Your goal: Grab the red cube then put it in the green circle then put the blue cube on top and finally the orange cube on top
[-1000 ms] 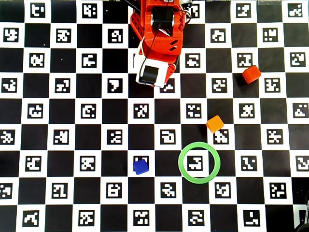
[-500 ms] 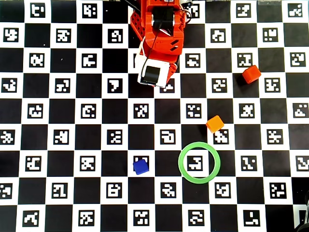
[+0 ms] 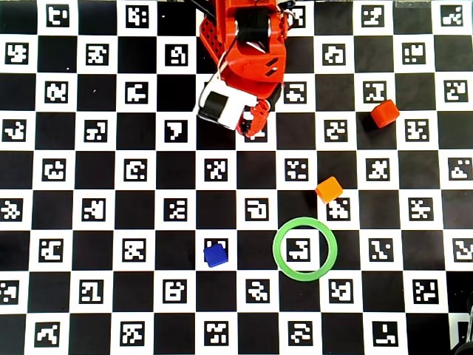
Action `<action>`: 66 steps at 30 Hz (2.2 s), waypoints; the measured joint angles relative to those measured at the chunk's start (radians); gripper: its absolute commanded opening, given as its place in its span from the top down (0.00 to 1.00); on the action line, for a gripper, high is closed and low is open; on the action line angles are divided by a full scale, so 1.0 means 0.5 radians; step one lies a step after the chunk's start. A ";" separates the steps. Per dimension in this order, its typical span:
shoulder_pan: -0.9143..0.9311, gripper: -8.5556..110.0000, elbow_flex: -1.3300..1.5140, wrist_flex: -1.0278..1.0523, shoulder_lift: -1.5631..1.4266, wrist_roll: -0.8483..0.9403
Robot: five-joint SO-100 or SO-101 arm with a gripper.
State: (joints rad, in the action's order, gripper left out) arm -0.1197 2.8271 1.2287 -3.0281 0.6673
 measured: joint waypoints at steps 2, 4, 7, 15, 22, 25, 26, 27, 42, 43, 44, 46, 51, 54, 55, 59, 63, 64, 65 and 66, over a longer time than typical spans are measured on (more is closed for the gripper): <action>-0.052 0.97 -0.199 0.000 0.245 -0.313; -0.144 0.97 -0.402 -0.006 0.445 -0.604; -0.236 0.96 -0.663 -0.046 0.703 -0.942; -0.555 0.84 -1.310 0.153 1.285 -1.835; -0.834 0.73 -1.847 0.380 1.660 -2.114; -0.954 0.67 -2.037 0.454 1.816 -2.240; -0.997 0.67 -2.111 0.482 1.878 -2.273; -1.043 0.66 -2.181 0.518 1.945 -2.304; -1.709 0.66 -2.559 0.675 2.816 -2.181; -1.749 0.66 -2.559 0.675 2.862 -2.181; -1.786 0.66 -2.559 0.660 2.908 -2.181; -1.835 0.66 -2.559 0.623 2.973 -2.181; -1.899 0.66 -2.559 0.540 3.046 -2.181; -1.896 0.66 -2.559 0.488 3.053 -2.191; -1.896 0.66 -2.543 0.460 3.053 -2.209; -1.868 0.66 -2.405 0.350 3.053 -2.316; -1.859 0.62 -2.255 0.239 3.053 -2.387; -1.859 0.60 -2.221 0.215 3.053 -2.402; -1.859 0.59 -2.184 0.187 3.053 -2.421; -1.856 0.57 -2.151 0.160 3.053 -2.439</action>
State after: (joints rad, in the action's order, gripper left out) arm -1.0477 1.7518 1.3085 -1.5018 -0.5522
